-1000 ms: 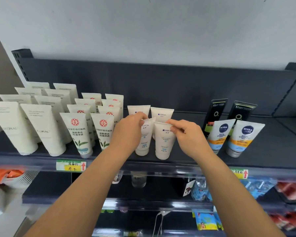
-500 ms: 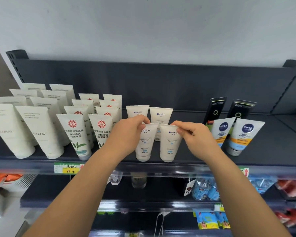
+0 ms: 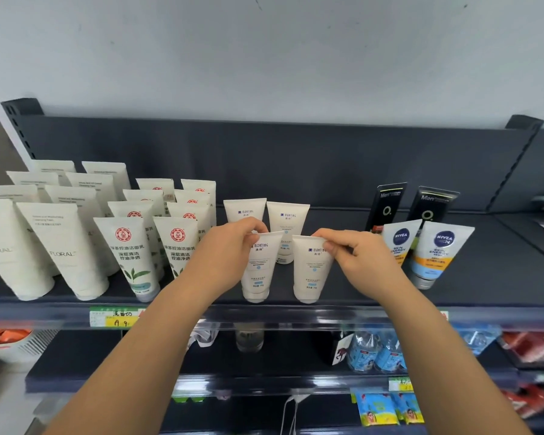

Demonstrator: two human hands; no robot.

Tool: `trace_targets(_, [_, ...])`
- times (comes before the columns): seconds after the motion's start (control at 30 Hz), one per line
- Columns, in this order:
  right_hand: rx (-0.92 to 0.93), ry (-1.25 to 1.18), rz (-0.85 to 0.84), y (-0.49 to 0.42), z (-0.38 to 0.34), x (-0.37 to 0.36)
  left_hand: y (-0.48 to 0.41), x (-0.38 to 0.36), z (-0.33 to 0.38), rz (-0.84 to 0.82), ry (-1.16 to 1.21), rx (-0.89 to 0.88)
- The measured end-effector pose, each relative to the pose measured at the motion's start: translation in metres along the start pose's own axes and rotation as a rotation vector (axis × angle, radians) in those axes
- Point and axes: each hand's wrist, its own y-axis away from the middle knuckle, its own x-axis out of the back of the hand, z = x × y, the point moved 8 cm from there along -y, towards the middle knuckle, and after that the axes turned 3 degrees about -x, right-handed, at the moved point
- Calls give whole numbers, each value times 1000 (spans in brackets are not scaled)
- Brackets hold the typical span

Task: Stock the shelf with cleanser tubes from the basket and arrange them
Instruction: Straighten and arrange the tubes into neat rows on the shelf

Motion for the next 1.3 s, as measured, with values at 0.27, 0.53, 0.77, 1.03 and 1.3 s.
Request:
trace_targets(0.27, [3,-4,-9,3,0,-2,3,-4,2,43,-10,-53])
trace_targets(0.53, [-12,74,-64,-1,-8,2,3,-2,3,-37,28,-34])
trace_targets(0.77, [42,108,34,-22,-24,35,-5,33,30,-92,-94,-128])
trace_targets(1.03, [22,308,-95,-72,-38,27,-74,52,38,-228,-444,-132])
trace_targets(1.3, [1,423,-284,-94,-43,-12,-107,10,16,-443,-700,-83])
